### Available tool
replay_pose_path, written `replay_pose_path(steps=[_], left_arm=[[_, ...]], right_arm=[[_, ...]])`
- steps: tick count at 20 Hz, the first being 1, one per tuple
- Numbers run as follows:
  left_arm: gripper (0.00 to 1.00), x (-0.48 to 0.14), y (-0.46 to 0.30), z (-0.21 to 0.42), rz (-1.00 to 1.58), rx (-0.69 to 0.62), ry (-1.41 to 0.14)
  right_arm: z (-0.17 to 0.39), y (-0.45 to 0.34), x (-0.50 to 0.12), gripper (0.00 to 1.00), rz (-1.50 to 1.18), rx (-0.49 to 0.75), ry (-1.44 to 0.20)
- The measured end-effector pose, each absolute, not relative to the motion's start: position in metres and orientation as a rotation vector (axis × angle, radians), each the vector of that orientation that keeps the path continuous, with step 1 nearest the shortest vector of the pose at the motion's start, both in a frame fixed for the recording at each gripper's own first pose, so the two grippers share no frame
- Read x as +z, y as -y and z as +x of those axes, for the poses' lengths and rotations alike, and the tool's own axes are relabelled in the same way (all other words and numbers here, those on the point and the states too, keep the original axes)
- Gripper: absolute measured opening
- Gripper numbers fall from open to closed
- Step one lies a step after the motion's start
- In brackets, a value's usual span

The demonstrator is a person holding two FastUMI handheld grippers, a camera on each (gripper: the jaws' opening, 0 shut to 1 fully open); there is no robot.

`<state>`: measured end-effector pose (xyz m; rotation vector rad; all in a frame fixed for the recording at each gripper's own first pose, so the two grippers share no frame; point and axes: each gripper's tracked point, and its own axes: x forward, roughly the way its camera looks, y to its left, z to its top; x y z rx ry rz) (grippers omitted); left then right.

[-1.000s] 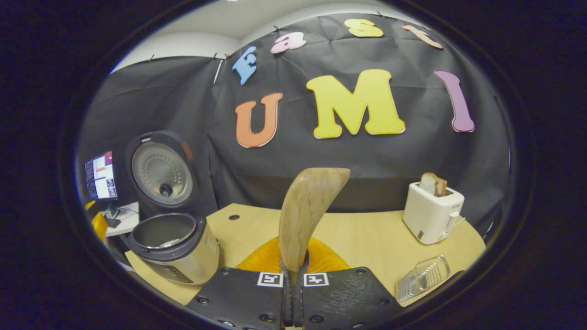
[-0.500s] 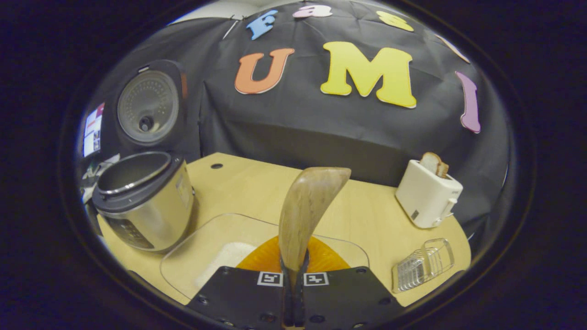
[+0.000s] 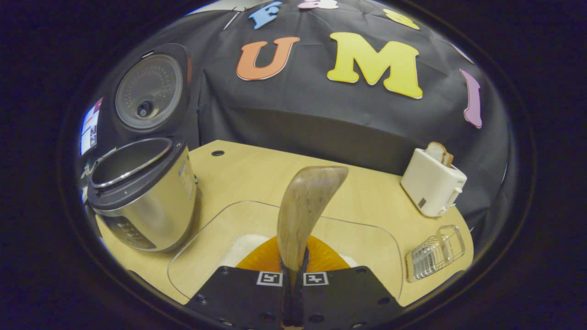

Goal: Close the left gripper, press the button to open the rice cooker; take a wooden spoon from the chopstick holder with the right hand, scoop a spoonful of rice and pour it into the rice cooker, then put the wooden spoon back into the chopstick holder.

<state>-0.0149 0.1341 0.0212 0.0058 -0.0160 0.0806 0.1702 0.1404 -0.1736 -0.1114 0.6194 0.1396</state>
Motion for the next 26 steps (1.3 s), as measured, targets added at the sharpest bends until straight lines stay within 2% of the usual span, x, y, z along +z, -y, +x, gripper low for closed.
replay_pose_path(steps=[8, 14, 22, 26], left_arm=[[0.99, 0.022, -0.154, -0.019, 0.025, 0.138, 0.017], [0.99, 0.02, -0.156, -0.018, 0.01, 0.137, 0.008], [0.99, 0.015, -0.135, -0.01, -0.033, 0.078, 0.001], [0.99, 0.015, -0.145, -0.009, -0.004, 0.123, 0.007]], right_arm=[[0.176, -0.173, -0.169, 0.01, 0.144, 0.22, -0.69], [0.183, -0.176, -0.161, 0.01, 0.436, 0.258, -0.732], [0.191, -0.148, -0.14, 0.01, 0.574, 0.249, -0.657], [0.19, -0.127, -0.127, 0.01, 0.637, 0.245, -0.624]])
